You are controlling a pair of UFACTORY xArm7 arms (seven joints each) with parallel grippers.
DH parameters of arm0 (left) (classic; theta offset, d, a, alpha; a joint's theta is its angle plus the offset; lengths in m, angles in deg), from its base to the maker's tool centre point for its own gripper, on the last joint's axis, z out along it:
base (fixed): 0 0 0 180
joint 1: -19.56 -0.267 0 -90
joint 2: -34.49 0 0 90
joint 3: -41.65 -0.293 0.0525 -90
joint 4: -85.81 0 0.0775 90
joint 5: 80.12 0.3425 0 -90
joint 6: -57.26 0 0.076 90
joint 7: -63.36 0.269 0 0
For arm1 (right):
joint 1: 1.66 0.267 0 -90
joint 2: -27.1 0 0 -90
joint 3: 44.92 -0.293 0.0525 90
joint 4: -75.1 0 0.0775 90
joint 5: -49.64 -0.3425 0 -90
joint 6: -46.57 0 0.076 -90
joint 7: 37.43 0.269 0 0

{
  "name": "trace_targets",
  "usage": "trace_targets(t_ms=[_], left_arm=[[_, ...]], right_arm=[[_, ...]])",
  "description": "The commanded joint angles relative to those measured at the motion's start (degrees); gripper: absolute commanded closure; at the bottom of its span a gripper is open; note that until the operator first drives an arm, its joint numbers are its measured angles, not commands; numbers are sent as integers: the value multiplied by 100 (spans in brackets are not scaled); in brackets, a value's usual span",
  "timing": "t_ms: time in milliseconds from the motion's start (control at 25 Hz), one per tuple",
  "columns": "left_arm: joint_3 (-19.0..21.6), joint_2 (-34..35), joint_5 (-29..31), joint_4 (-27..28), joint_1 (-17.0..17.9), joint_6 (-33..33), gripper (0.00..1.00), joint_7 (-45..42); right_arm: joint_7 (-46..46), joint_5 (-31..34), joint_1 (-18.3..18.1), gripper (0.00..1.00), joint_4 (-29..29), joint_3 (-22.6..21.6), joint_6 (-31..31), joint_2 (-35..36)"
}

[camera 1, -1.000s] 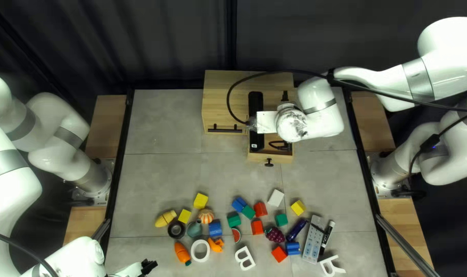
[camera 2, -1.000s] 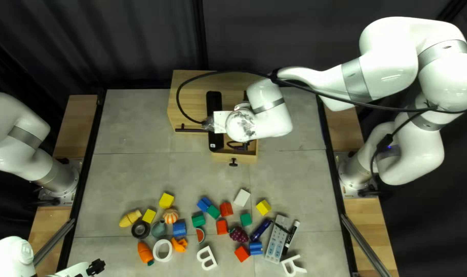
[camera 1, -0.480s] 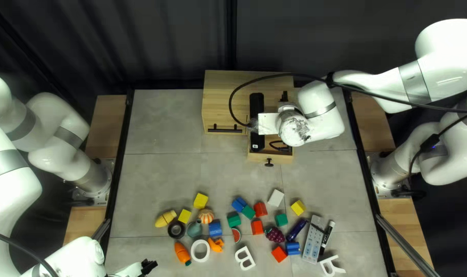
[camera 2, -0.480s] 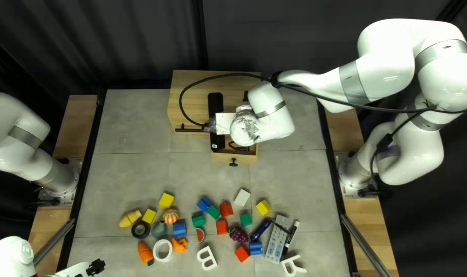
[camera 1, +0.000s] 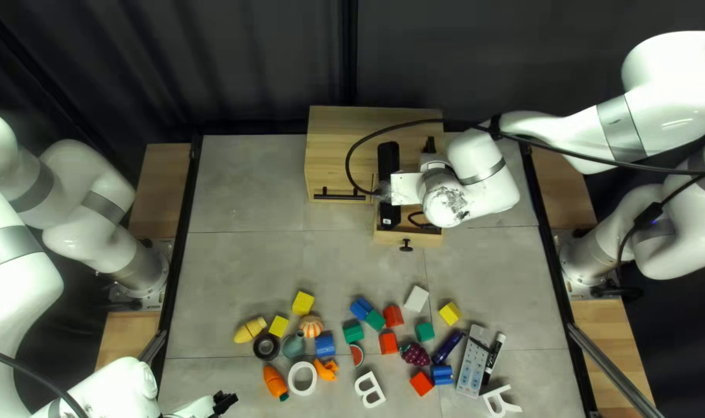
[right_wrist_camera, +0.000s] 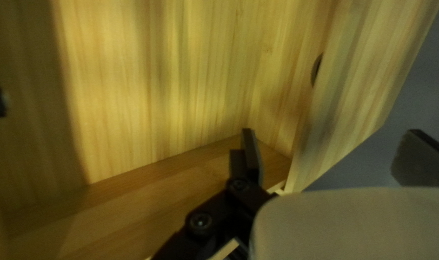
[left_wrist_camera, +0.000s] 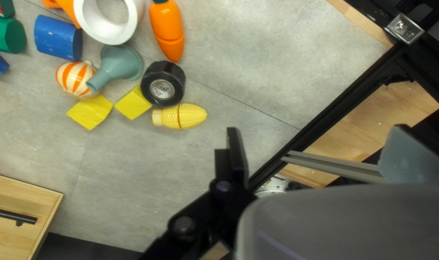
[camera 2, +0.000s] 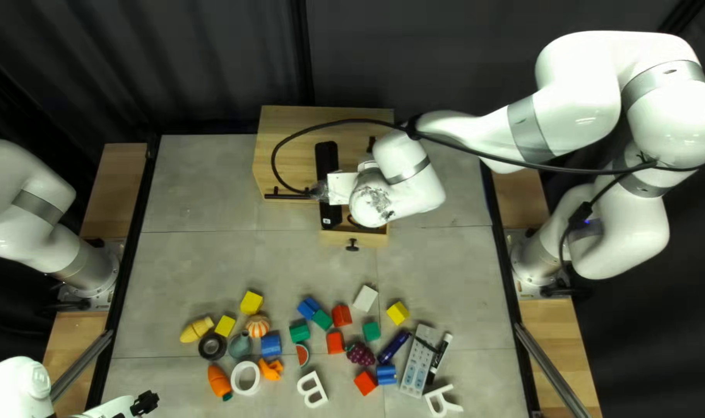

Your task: Open drawers and place objects into drawer and close

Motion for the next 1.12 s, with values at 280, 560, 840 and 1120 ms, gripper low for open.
trace_targets(t_ms=[280, 560, 840, 1120], left_arm=[[0, 0, 0, 0, 0, 0, 0, 0], [0, 0, 0, 0, 0, 0, 0, 0], [0, 0, 0, 0, 0, 0, 0, 0], [0, 0, 0, 0, 0, 0, 0, 0]], right_arm=[[218, 485, -5, 0, 142, -1, 69, -60], [344, 665, -18, 0, 204, 9, 80, -81], [406, 791, -36, 0, 237, 26, 14, -49], [452, 908, -58, 0, 330, 47, -63, -107]])
